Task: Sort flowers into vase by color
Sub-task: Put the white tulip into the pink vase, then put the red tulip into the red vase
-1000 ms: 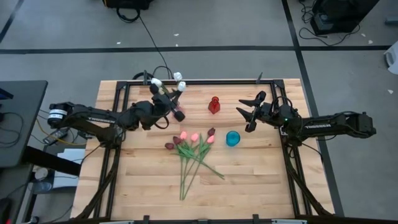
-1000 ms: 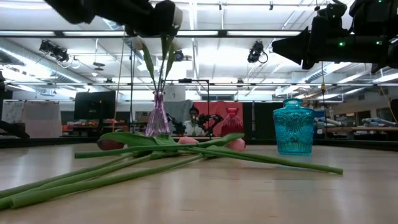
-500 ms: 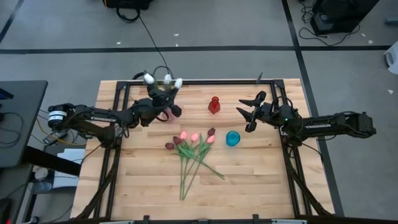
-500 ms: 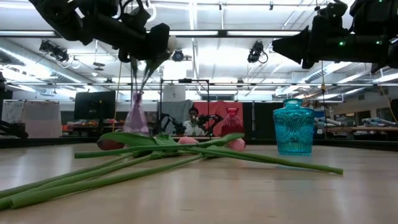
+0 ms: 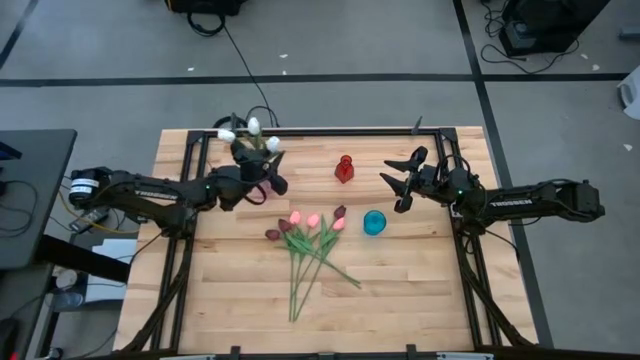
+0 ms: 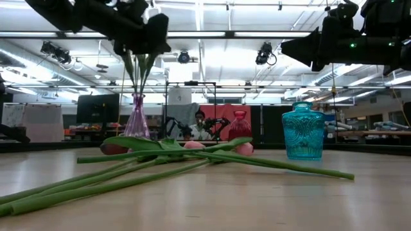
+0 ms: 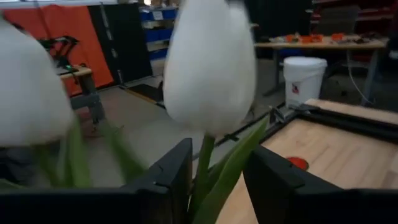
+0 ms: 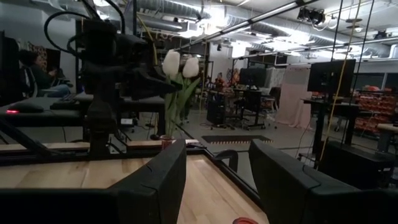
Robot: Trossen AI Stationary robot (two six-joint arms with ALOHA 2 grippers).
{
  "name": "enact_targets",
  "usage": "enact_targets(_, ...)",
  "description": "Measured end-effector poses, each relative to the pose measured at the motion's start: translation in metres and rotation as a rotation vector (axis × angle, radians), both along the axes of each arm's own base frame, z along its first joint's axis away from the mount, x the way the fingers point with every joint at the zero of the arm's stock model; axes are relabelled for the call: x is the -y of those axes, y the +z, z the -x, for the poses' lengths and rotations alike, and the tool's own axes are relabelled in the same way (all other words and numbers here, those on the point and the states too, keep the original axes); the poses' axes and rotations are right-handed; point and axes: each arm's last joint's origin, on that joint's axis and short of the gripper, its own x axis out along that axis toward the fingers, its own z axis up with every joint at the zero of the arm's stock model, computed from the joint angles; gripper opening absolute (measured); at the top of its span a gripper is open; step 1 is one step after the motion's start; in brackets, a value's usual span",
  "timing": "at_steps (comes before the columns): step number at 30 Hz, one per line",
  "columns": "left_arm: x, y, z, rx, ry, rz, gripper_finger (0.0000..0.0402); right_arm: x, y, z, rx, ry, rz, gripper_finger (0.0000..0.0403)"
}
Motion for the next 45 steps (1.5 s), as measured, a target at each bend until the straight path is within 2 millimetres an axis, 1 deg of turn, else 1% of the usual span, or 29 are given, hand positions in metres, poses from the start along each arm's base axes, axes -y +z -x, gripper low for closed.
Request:
enact_targets(2, 0.004, 0.003, 0.005, -0.005, 0.009, 0.002, 0.0142, 0.000, 0.000, 0.000, 0.002, 0.000, 0.001, 0.0187)
enact_targets(7, 0.009, 0.009, 0.010, 0.000, 0.003, 0.003, 0.0142, 0.000, 0.000, 0.000, 0.006, 0.001, -0.001, 0.0187)
enact_targets(10, 0.008, 0.010, 0.010, -0.074, 0.003, 0.017, 0.0145, 0.000, 0.000, 0.000, 0.007, 0.017, -0.003, 0.0187)
enact_targets(12, 0.009, 0.016, 0.008, -0.106, -0.004, 0.026, 0.0153, -0.001, 0.000, 0.000, 0.006, 0.025, -0.002, 0.0187)
enact_targets(15, 0.008, 0.025, 0.007, -0.139, 0.003, 0.029, 0.0178, -0.001, 0.001, 0.000, 0.007, 0.025, 0.001, 0.0187)
enact_targets(19, 0.008, 0.038, 0.007, -0.174, 0.008, 0.044, 0.0226, -0.001, 0.001, 0.000, 0.005, 0.024, 0.005, 0.0187)
enact_targets(24, 0.009, 0.045, 0.010, -0.237, 0.028, 0.090, 0.0271, -0.001, -0.001, 0.000, -0.006, 0.024, 0.001, 0.0187)
enact_targets(27, 0.012, 0.056, 0.011, -0.261, 0.023, 0.103, 0.0281, -0.001, -0.001, 0.000, -0.006, 0.024, 0.001, 0.0187)
enact_targets(36, 0.020, 0.097, 0.019, -0.293, -0.001, 0.095, 0.0282, -0.001, -0.001, 0.000, -0.005, 0.024, 0.002, 0.0187)
enact_targets(38, 0.023, 0.105, 0.019, -0.269, -0.029, 0.098, 0.0282, -0.001, -0.001, 0.000, -0.004, 0.025, -0.003, 0.0187)
enact_targets(40, 0.027, 0.108, 0.016, -0.263, -0.098, 0.113, 0.0282, -0.001, -0.001, 0.000, -0.004, 0.026, -0.004, 0.0187)
enact_targets(42, 0.035, 0.104, 0.008, -0.277, -0.196, 0.138, 0.0282, -0.001, -0.001, 0.000, -0.003, 0.026, -0.004, 0.0187)
enact_targets(45, 0.051, 0.091, -0.010, -0.313, -0.325, 0.175, 0.0282, -0.001, -0.001, 0.000, -0.004, 0.024, -0.001, 0.0187)
